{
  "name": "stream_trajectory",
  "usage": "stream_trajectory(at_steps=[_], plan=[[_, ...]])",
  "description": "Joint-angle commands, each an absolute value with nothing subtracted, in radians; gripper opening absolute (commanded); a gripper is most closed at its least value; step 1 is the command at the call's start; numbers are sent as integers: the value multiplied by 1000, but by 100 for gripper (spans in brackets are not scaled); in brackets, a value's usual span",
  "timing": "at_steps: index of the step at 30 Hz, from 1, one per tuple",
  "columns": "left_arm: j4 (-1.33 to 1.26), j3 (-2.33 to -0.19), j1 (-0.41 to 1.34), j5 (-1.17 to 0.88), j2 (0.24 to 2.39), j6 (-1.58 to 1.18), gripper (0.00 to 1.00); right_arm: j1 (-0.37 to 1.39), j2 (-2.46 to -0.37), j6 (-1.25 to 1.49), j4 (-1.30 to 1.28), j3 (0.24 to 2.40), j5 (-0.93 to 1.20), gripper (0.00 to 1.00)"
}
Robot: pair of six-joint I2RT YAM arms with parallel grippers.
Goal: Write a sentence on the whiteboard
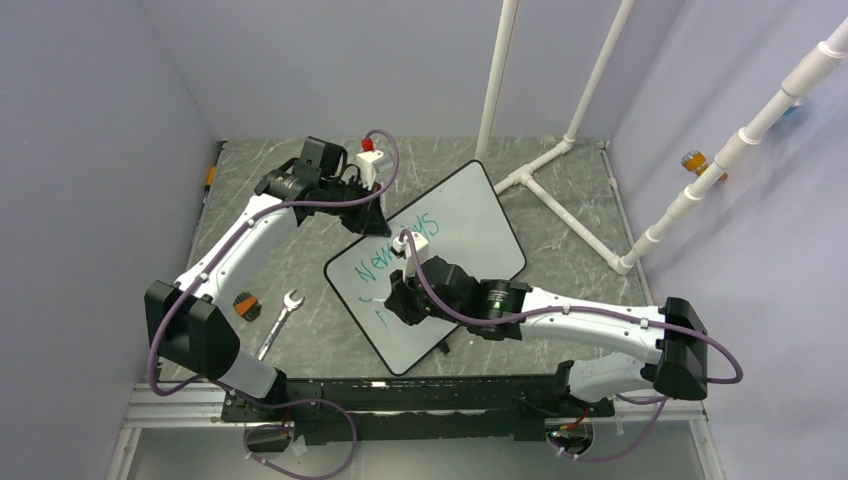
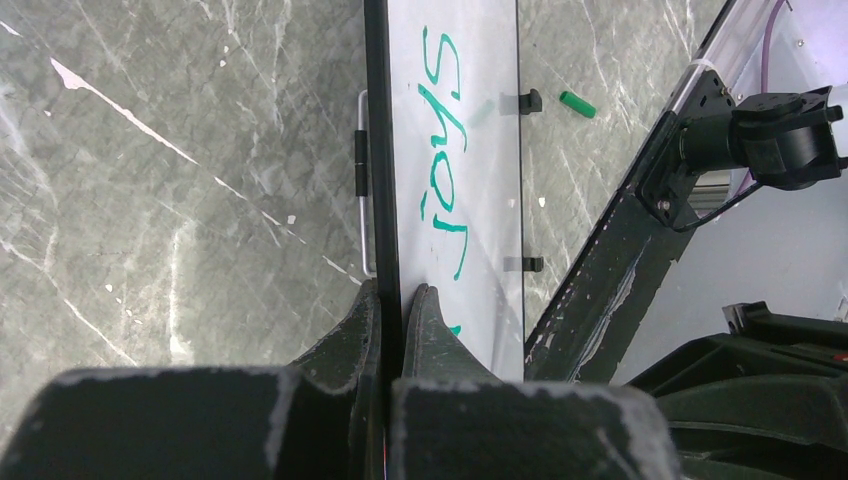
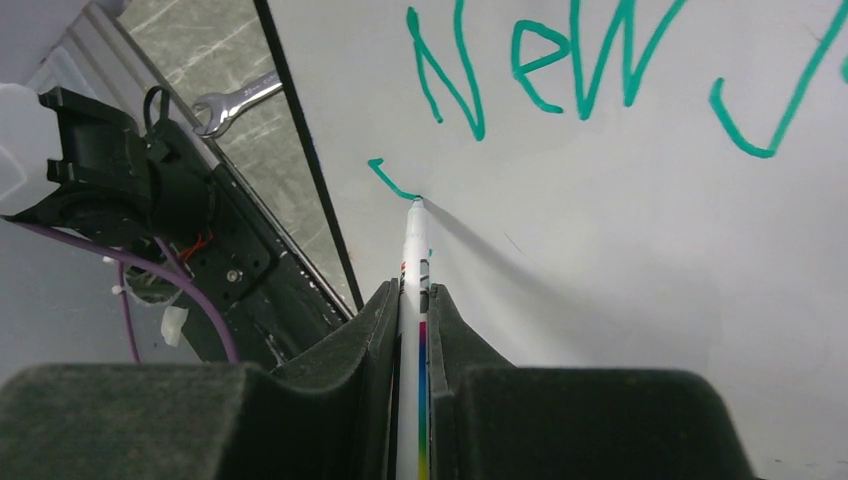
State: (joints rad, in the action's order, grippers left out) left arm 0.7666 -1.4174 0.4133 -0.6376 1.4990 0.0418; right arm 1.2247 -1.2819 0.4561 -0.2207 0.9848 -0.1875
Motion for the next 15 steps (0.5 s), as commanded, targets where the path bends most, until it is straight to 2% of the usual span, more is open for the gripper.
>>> stream_trajectory(at_steps=[1, 15], plan=[[738, -1402, 434, -523, 1483, 160, 0, 1212, -1242, 446, -277, 1048, -254, 0], [738, -1401, 434, -524, 1481, 161, 0, 1211, -1167, 473, -245, 969, -236, 0]])
